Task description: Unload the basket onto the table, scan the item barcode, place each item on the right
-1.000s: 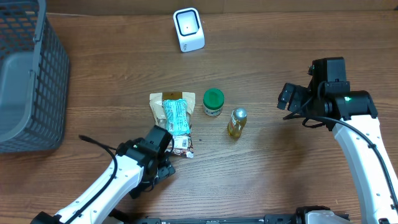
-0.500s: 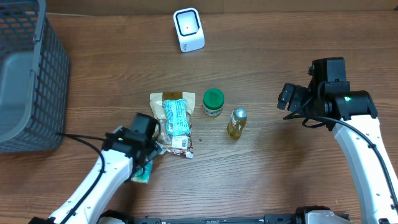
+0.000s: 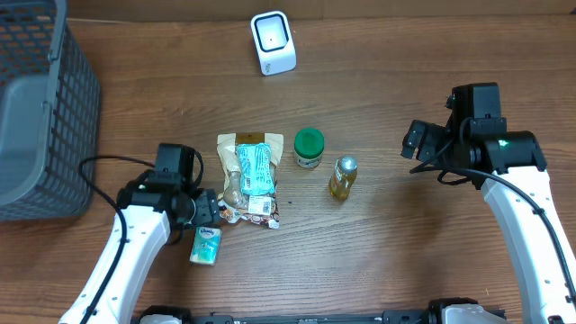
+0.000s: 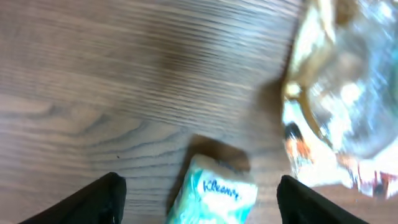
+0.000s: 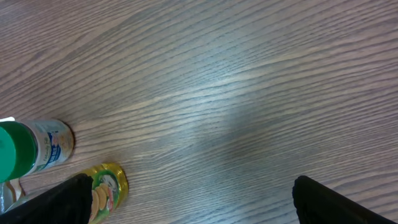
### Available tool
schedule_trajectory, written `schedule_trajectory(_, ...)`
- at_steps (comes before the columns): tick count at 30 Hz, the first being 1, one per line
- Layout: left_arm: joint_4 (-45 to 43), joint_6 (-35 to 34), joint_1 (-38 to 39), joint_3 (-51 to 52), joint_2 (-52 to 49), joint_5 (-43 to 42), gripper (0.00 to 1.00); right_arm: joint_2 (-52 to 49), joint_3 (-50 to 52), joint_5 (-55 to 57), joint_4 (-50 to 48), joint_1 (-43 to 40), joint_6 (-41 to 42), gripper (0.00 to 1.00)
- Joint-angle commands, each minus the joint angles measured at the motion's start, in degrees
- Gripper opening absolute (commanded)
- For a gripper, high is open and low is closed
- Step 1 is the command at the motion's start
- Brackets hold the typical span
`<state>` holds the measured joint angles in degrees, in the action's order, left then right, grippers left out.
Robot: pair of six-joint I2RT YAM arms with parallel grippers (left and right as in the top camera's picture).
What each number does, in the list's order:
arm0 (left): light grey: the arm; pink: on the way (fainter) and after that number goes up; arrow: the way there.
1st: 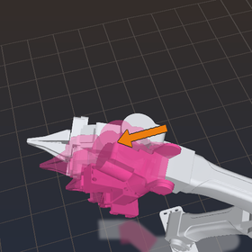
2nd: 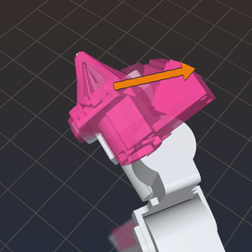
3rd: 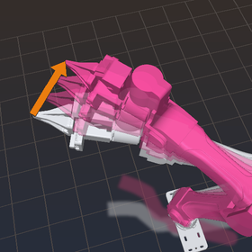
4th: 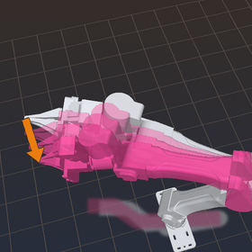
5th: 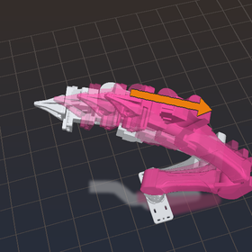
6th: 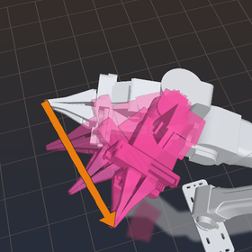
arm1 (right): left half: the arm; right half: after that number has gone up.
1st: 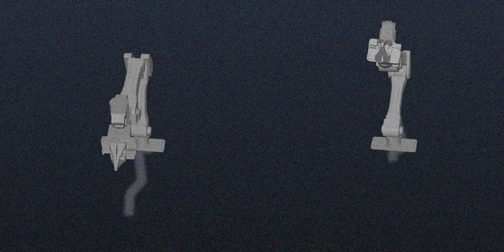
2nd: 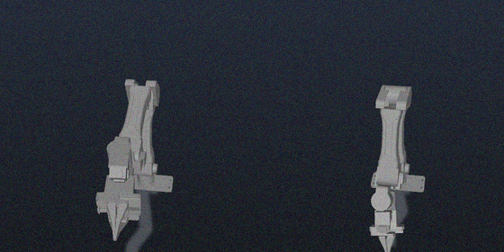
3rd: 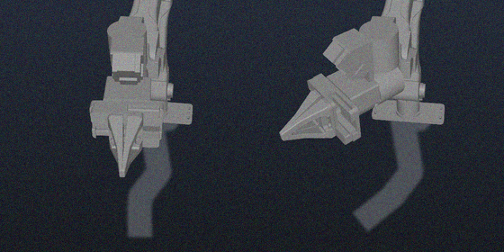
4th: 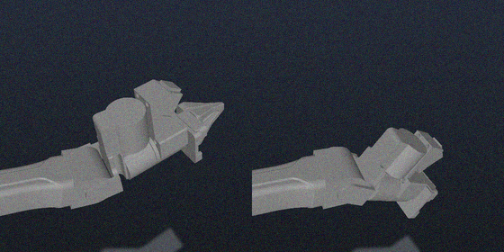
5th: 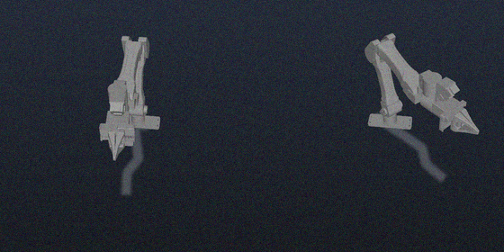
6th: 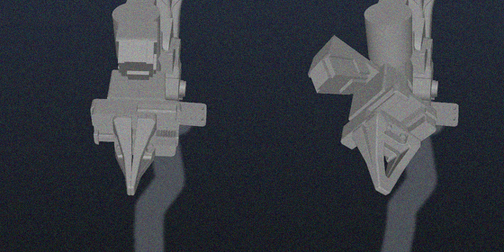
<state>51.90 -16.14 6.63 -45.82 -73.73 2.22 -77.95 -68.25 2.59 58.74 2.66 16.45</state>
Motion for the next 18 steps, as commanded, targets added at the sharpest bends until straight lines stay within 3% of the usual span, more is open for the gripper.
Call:
schedule_trajectory(1,1.09,10.21,-0.24,-0.72,-0.09,-3.19,0.82,0.35,-1.2,0.52,-0.11,-0.11,-0.35,1.0)
schedule_trajectory(3,1.88,10.97,-0.24,0.17,-0.09,-3.28,0.86,0.35,-1.2,0.52,-0.11,-0.11,-0.35,1.0)
schedule_trajectory(9,-2.25,15.08,-0.24,6.86,-0.15,-9.35,0.85,0.35,-1.2,0.52,-0.11,-0.11,-0.35,1.0)
schedule_trajectory(13,-7.43,15.06,-0.28,10.78,-0.15,-9.46,0.74,0.35,-1.2,0.52,-0.11,-0.11,-0.35,1.0)
schedule_trajectory(18,-9.99,15.19,-0.24,11.93,-0.15,-9.11,0.7,0.35,-1.2,0.52,-0.11,-0.11,-0.35,1.0)
